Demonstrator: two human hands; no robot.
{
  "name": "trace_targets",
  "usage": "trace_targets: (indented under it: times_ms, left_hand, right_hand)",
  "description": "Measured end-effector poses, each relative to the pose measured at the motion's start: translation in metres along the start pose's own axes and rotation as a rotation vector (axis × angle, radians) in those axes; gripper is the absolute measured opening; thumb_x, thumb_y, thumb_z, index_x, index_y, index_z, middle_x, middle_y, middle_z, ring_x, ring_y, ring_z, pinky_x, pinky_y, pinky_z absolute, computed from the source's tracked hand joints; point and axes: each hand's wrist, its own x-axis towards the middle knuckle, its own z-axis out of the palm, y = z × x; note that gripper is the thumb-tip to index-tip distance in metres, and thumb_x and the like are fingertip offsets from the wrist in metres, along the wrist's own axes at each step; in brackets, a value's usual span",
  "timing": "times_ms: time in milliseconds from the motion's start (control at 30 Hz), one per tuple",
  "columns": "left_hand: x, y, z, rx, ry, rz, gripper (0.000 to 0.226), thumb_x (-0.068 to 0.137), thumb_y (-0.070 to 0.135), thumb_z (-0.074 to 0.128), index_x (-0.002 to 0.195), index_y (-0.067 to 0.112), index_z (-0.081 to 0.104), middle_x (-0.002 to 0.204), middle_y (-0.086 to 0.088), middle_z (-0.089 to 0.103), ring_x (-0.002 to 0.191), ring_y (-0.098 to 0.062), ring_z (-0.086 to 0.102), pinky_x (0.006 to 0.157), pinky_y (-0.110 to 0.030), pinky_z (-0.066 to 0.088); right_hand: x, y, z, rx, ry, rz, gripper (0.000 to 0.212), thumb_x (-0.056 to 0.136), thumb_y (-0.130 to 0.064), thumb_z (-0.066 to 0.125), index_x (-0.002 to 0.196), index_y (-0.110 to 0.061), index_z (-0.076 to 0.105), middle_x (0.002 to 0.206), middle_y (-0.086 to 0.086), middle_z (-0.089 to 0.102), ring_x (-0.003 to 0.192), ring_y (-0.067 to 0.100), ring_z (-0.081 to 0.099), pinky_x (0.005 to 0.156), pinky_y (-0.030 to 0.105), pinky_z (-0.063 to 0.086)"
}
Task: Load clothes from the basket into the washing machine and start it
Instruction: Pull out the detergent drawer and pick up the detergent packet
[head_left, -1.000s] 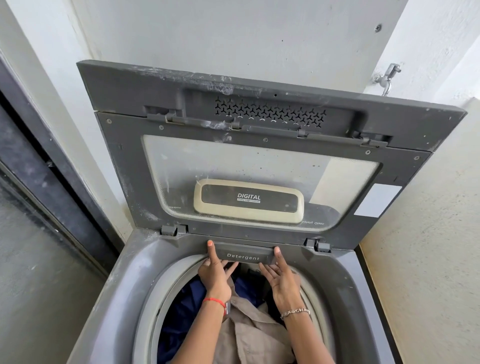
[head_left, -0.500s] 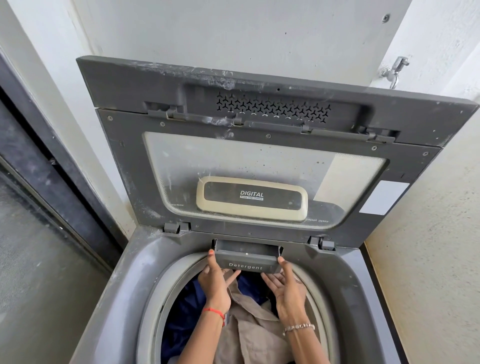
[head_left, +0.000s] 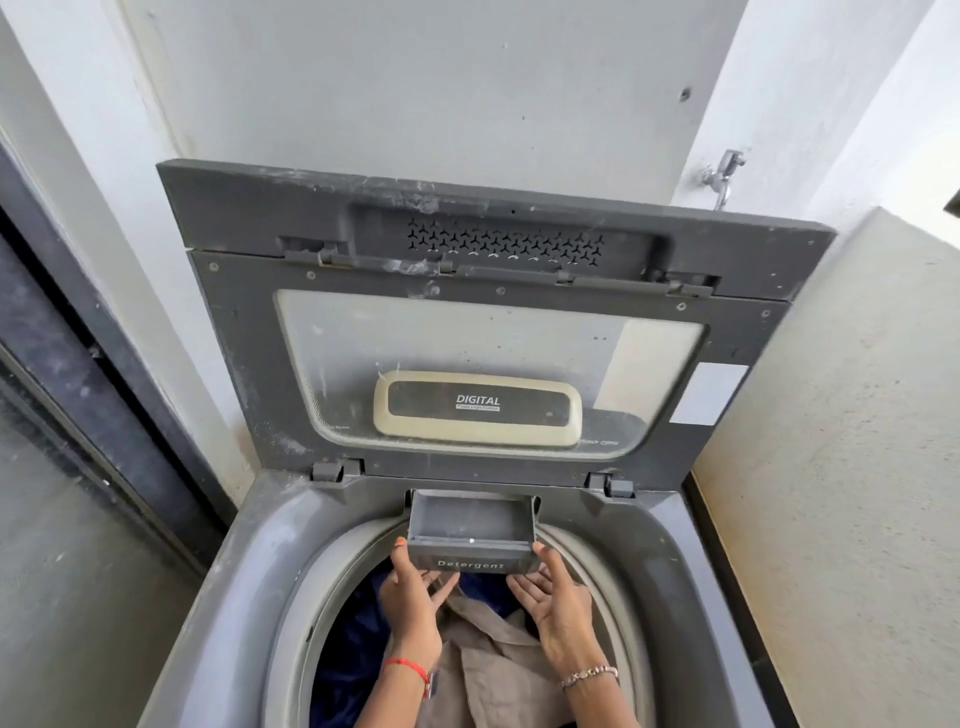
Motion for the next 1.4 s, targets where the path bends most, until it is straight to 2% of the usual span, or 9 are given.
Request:
trace_targets:
  times_ms: [200,300,367,533,733,867,967,1133,1400]
  left_hand:
    - [-0.018,0.006,-0.003,0.028,0.023,-0.103,0.066,0.091,0.049,0.049,0.127,-0.007,0.045,0.112,-0.027,0.056,0.103,-0.036,0.057,0.09,-0.041,0.047]
    - [-0.042,0.004,0.007,0.083,0.009,-0.147,0.058,0.09,0.053,0.048,0.114,0.002,0.055,0.107,-0.021,0.052,0.091,-0.036,0.054,0.082,-0.038,0.045]
    - [-0.06,0.001,0.019,0.136,-0.02,-0.177,0.061,0.089,0.052,0.048,0.123,0.001,0.051,0.124,-0.019,0.053,0.104,-0.033,0.054,0.089,-0.039,0.042]
    - [-0.12,-0.003,0.067,0.341,-0.403,-0.394,0.078,0.091,0.049,0.042,0.143,-0.006,0.023,0.133,-0.025,0.041,0.137,-0.034,0.027,0.11,-0.04,0.024]
    - [-0.215,-0.02,0.156,0.561,-0.883,-0.333,0.052,0.097,0.029,0.038,0.132,-0.009,0.04,0.139,-0.028,0.04,0.131,-0.038,0.037,0.106,-0.043,0.03]
    - [-0.277,-0.058,0.219,0.673,-1.103,-0.361,0.032,0.096,0.025,0.038,0.101,-0.001,0.056,0.113,-0.021,0.057,0.122,-0.035,0.046,0.102,-0.042,0.034]
    - [-0.33,-0.089,0.262,0.785,-1.224,-0.348,0.027,0.096,0.024,0.039,0.085,0.004,0.053,0.096,-0.016,0.059,0.118,-0.034,0.05,0.099,-0.041,0.038]
    - [-0.415,-0.148,0.339,0.791,-1.408,-0.326,0.04,0.096,0.026,0.039,0.123,-0.001,0.05,0.132,-0.022,0.051,0.125,-0.032,0.047,0.099,-0.04,0.04]
    - [-0.501,-0.225,0.465,0.706,-1.554,-0.234,0.044,0.096,0.031,0.041,0.126,0.0,0.05,0.137,-0.018,0.047,0.129,-0.029,0.042,0.104,-0.037,0.036]
  right_hand:
    - [-0.017,-0.01,-0.021,-0.149,-0.076,0.036,0.024,0.082,-0.018,0.064,0.094,-0.002,0.053,0.099,0.021,0.059,0.095,0.03,0.06,0.068,0.031,0.056]
    - [-0.033,-0.026,-0.036,-0.123,-0.043,-0.011,0.022,0.084,-0.014,0.062,0.097,0.003,0.055,0.099,0.023,0.06,0.09,0.03,0.061,0.061,0.029,0.057]
    - [-0.047,-0.04,-0.045,-0.099,-0.029,-0.054,0.022,0.084,-0.011,0.06,0.099,0.005,0.057,0.092,0.022,0.063,0.084,0.029,0.063,0.055,0.027,0.057]
    - [-0.087,-0.081,-0.073,0.007,-0.041,-0.16,0.011,0.088,-0.007,0.052,0.093,0.002,0.058,0.086,0.022,0.064,0.069,0.026,0.066,0.052,0.028,0.057]
    - [-0.132,-0.153,-0.132,0.066,0.017,-0.351,0.012,0.089,-0.006,0.047,0.093,0.002,0.055,0.075,0.015,0.069,0.058,0.023,0.069,0.05,0.029,0.057]
    - [-0.164,-0.218,-0.185,0.025,0.086,-0.5,0.012,0.089,-0.006,0.047,0.092,0.002,0.056,0.091,0.019,0.063,0.075,0.028,0.066,0.062,0.033,0.057]
    - [-0.184,-0.275,-0.232,-0.019,0.169,-0.601,0.014,0.087,-0.006,0.051,0.095,0.004,0.057,0.096,0.023,0.063,0.085,0.034,0.064,0.066,0.036,0.057]
    - [-0.212,-0.381,-0.303,-0.103,0.322,-0.787,0.008,0.087,-0.005,0.052,0.086,0.0,0.058,0.087,0.018,0.064,0.079,0.028,0.063,0.063,0.03,0.057]
    - [-0.225,-0.548,-0.39,-0.221,0.657,-1.154,0.014,0.084,-0.001,0.055,0.094,0.007,0.062,0.077,0.013,0.064,0.07,0.02,0.06,0.055,0.022,0.053]
